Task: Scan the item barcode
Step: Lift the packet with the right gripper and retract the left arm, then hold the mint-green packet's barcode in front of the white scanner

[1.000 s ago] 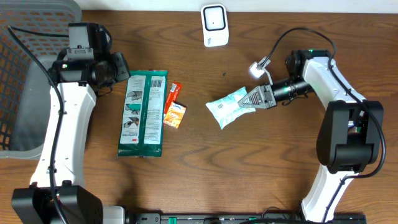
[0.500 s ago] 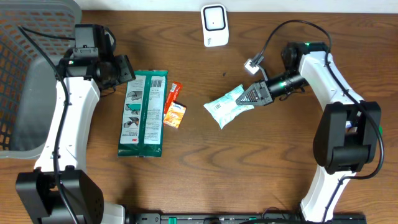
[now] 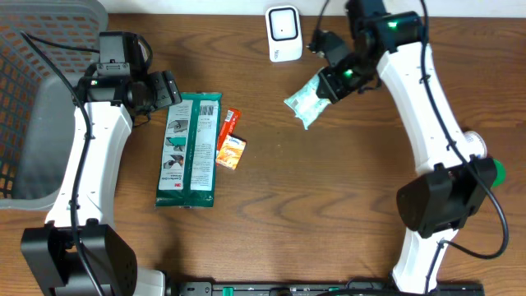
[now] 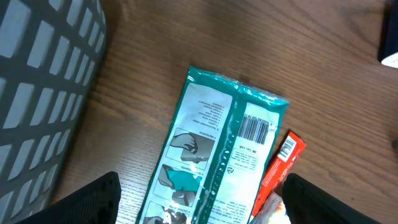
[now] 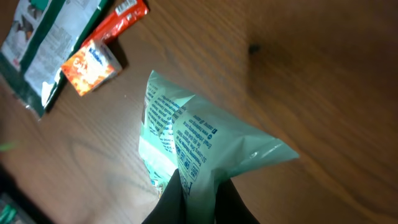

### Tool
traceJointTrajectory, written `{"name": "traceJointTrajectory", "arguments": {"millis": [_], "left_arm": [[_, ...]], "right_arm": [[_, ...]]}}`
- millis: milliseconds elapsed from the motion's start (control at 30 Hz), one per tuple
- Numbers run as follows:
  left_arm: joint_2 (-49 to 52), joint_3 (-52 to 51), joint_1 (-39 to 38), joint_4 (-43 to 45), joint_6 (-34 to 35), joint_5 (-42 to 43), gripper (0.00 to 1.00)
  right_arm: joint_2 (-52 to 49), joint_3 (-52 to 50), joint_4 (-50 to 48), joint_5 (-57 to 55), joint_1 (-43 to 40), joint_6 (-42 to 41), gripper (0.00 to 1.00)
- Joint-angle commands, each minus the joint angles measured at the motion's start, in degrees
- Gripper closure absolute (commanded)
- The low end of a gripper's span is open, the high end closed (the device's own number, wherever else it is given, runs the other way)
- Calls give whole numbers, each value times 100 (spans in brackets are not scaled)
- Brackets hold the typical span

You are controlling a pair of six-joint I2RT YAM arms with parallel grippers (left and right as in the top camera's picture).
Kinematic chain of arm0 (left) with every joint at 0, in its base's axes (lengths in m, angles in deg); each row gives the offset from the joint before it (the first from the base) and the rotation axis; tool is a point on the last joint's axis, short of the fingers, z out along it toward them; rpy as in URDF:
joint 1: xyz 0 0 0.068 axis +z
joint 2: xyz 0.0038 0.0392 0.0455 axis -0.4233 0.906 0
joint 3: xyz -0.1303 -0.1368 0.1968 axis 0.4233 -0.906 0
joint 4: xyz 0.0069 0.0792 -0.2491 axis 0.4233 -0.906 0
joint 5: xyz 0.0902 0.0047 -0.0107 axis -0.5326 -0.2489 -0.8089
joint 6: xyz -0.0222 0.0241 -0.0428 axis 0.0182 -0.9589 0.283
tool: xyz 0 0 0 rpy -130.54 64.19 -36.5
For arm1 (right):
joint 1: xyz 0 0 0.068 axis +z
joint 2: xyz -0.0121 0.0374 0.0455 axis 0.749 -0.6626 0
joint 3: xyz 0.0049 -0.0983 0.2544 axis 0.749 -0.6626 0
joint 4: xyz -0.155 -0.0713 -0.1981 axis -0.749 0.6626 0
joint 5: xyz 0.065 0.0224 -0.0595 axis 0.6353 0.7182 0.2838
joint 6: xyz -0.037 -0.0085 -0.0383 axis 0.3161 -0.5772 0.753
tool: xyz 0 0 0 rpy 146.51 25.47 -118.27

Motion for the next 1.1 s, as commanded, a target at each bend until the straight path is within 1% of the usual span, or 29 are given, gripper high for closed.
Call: {"name": "traceJointTrajectory", "arguments": {"millis": [0,67,100,167,200,333,433,533,567,633,733,900,1000,1033,1067], "left_arm": [[50,-52,20,17,-52,-94,15],[50,-52,20,17,-52,-94,16],[50,-52,20,17,-52,-94,15],[50,-52,20,17,-52,-94,15],[50,-52,20,17,-52,-94,15],[50,-52,20,17,-52,-94,15],[50,-52,20,17,-52,-94,15],[50,-52,20,17,-52,-94,15],[50,-52,20,17,-52,-94,15],[50,-52,20,17,-52,-94,15],[50,-52,20,17,-52,-94,15],[50,-52,20,17,-52,-94,15],[50,-52,20,17,-52,-92,15],[50,-52,20,17,-52,-94,15],[50,-52,20,17,-52,-94,15]], "right_arm": [[269,175,-48,-577,282,-243,99],[269,181,-164,-619,361,-299,99],[269,203,-208,-861,409,-516,99],[269,326,-197,-1869,555,-1051,99],[269,409,-164,-2297,643,-1130,99],[269,833,-109,-3687,1156,-1084,99],[269,1025,-240,-4728,1633,-940,99],[251,1029,-538,-6214,2061,-667,99],[223,1032,-717,-6802,2221,-426,99],[179,1029,-1123,-7521,2437,7,99],[57,1029,-2070,-8238,2643,632,99],[-376,1029,-4135,-8894,2721,2409,99],[-737,1029,-5121,-9141,2693,3711,97],[-964,1029,-5698,-9272,2662,4325,99],[-1139,1029,-6113,-9348,2638,4725,99]]}}
